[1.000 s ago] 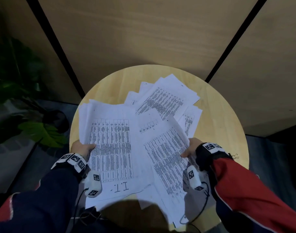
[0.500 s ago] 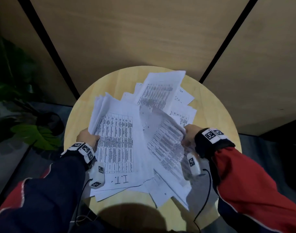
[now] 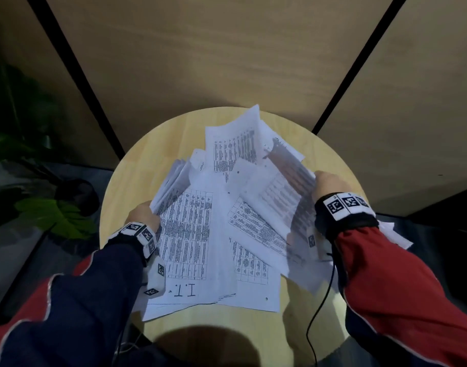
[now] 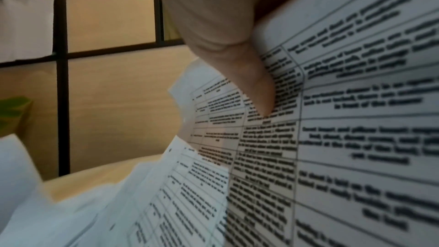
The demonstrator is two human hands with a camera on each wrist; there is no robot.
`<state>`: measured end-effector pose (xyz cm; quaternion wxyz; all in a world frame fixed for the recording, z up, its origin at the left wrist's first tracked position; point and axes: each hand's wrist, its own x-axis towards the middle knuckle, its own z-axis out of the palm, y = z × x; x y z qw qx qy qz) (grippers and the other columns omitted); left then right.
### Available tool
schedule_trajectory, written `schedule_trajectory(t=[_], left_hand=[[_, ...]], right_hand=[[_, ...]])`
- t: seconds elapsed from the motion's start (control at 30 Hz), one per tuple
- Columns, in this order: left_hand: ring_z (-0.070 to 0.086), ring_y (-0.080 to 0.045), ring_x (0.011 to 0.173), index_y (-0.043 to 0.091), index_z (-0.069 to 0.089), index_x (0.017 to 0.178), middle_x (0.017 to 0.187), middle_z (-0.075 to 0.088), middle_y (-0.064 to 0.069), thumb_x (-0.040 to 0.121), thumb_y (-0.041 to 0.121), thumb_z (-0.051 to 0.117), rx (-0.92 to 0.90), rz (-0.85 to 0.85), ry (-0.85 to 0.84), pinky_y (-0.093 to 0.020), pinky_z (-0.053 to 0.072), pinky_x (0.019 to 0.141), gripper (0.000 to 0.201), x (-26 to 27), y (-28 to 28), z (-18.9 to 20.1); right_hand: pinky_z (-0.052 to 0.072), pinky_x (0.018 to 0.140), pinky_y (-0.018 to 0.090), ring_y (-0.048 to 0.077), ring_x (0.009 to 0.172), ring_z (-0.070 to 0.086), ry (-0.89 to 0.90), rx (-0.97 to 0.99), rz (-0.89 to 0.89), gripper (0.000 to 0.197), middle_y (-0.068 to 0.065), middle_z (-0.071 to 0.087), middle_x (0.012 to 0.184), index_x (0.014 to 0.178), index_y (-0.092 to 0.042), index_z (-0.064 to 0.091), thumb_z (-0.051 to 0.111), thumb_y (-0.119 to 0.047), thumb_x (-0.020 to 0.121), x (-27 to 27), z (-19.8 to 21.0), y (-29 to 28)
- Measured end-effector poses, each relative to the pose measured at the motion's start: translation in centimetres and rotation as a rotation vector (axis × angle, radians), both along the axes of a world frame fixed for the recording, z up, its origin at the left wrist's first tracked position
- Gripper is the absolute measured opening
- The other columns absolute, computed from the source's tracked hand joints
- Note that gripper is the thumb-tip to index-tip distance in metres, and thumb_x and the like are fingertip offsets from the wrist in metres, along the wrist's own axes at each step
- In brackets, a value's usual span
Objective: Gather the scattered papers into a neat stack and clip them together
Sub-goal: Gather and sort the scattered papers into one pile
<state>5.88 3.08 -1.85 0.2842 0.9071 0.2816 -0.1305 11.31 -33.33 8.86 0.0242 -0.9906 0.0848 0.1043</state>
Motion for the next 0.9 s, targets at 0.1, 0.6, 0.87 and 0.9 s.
schedule_trajectory(t=[0.1, 0.6, 0.87, 0.9], left_hand=[[0.051, -0.03, 0.068, 0.005, 0.058, 0.115, 0.078, 0.055, -0.015, 0.088, 0.006, 0.053, 0.01, -0.022, 0.02, -0.031, 0.042, 0.063, 0.027, 0.1, 0.0, -0.2], [0.052, -0.03, 0.068, 0.004, 0.059, 0.111, 0.077, 0.055, -0.015, 0.086, 0.004, 0.054, 0.004, -0.002, 0.034, -0.029, 0.041, 0.062, 0.026, -0.3, 0.1, -0.7], [0.045, -0.024, 0.054, 0.005, 0.059, 0.105, 0.061, 0.048, -0.007, 0.084, 0.003, 0.05, -0.011, 0.049, 0.051, -0.026, 0.037, 0.056, 0.023, -0.1, 0.4, -1.0], [0.045, -0.025, 0.055, 0.005, 0.059, 0.105, 0.061, 0.048, -0.007, 0.084, 0.003, 0.05, -0.014, 0.056, 0.055, -0.026, 0.037, 0.056, 0.023, -0.1, 0.4, -1.0]], right_hand=[[0.039, 0.067, 0.033, 0.037, 0.083, 0.059, -0.142, 0.054, -0.043, 0.023, 0.022, 0.064, 0.1, 0.106, -0.009, 0.058, 0.044, -0.006, 0.088, -0.1, 2.6, 0.1], [0.049, 0.069, 0.028, 0.016, 0.08, 0.064, -0.279, 0.949, -0.262, 0.033, 0.01, 0.067, 0.094, 0.106, -0.01, 0.066, 0.074, -0.017, 0.074, 3.6, 4.1, 1.1], [0.041, 0.073, 0.029, 0.03, 0.093, 0.059, 0.359, 0.221, -0.003, 0.04, 0.018, 0.061, 0.11, 0.095, -0.003, 0.056, 0.074, -0.035, 0.077, 4.2, -7.0, 2.9], [0.043, 0.075, 0.031, 0.03, 0.094, 0.059, 0.37, 0.206, -0.004, 0.046, 0.018, 0.06, 0.114, 0.1, -0.003, 0.054, 0.075, -0.036, 0.076, 4.3, -8.1, 2.8]])
